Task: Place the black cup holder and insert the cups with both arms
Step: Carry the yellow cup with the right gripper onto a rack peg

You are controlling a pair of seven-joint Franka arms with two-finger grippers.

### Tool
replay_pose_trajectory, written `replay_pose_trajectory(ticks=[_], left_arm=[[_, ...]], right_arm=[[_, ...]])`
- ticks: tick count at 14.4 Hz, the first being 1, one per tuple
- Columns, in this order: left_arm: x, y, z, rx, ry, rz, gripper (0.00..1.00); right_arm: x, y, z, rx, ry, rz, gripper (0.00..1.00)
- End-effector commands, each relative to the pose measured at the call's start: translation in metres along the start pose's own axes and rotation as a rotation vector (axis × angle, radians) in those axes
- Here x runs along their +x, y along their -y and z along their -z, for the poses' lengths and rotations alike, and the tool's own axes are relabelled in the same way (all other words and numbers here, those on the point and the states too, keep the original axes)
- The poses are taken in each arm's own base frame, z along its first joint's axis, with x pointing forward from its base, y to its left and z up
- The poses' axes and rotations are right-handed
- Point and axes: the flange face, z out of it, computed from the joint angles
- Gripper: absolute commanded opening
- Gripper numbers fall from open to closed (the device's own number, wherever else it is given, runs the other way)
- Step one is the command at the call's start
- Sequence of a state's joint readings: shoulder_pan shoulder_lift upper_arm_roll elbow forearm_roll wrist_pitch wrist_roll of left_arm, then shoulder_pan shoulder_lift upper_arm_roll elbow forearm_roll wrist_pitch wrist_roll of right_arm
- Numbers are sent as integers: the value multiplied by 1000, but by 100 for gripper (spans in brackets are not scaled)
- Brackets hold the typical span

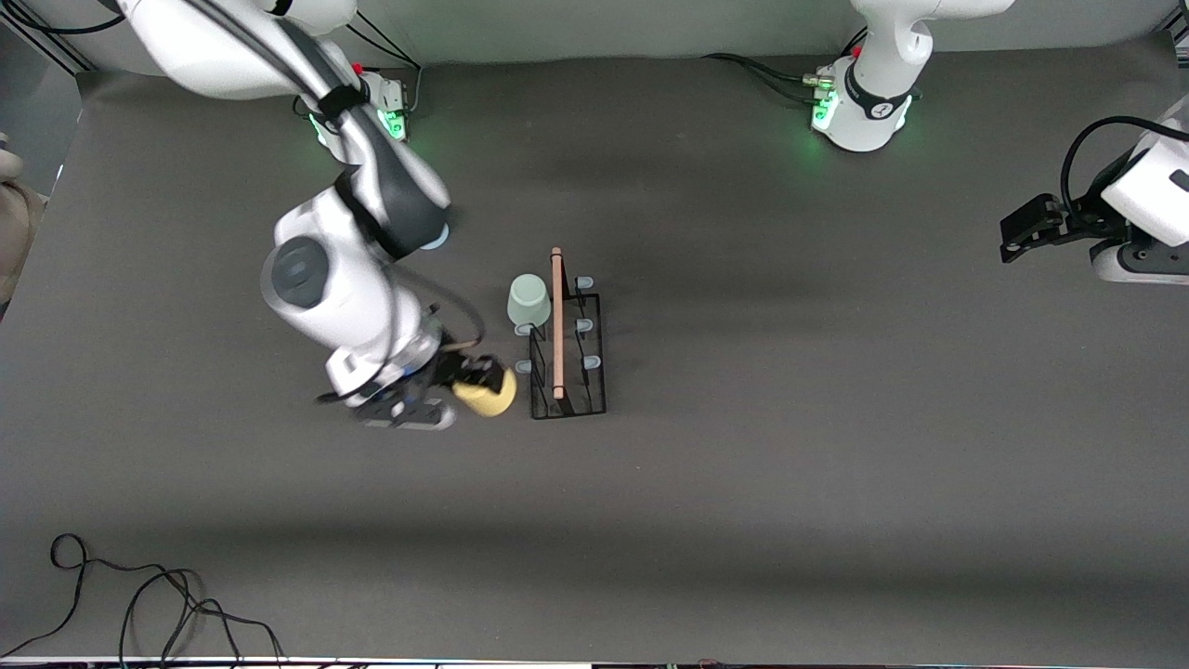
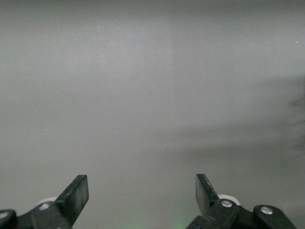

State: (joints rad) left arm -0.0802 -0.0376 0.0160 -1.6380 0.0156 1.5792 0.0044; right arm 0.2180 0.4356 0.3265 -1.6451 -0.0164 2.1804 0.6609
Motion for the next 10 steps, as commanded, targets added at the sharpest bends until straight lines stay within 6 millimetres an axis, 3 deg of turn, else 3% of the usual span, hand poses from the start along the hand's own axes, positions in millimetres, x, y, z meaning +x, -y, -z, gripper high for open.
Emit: replay_pose_trajectory(ticks=[1,4,7,8,10], left_arm=[[-1,0,5,12,0,-14,100],[-1,0,5,12,-1,-14,100],[0,0,5,12,-3,-14,100],[0,0,4,12,0,-14,100],[0,0,4,12,0,-14,100]], right_arm=[[-12,2,-10,-37,-8,-18,16],[-16,16,-15,3,-35,-85,15],[-17,17,-26,-4,-25,-79,16],[-16,16,-30,0,-24,-83,22],[-12,16,-36,25,-39,-101,58]])
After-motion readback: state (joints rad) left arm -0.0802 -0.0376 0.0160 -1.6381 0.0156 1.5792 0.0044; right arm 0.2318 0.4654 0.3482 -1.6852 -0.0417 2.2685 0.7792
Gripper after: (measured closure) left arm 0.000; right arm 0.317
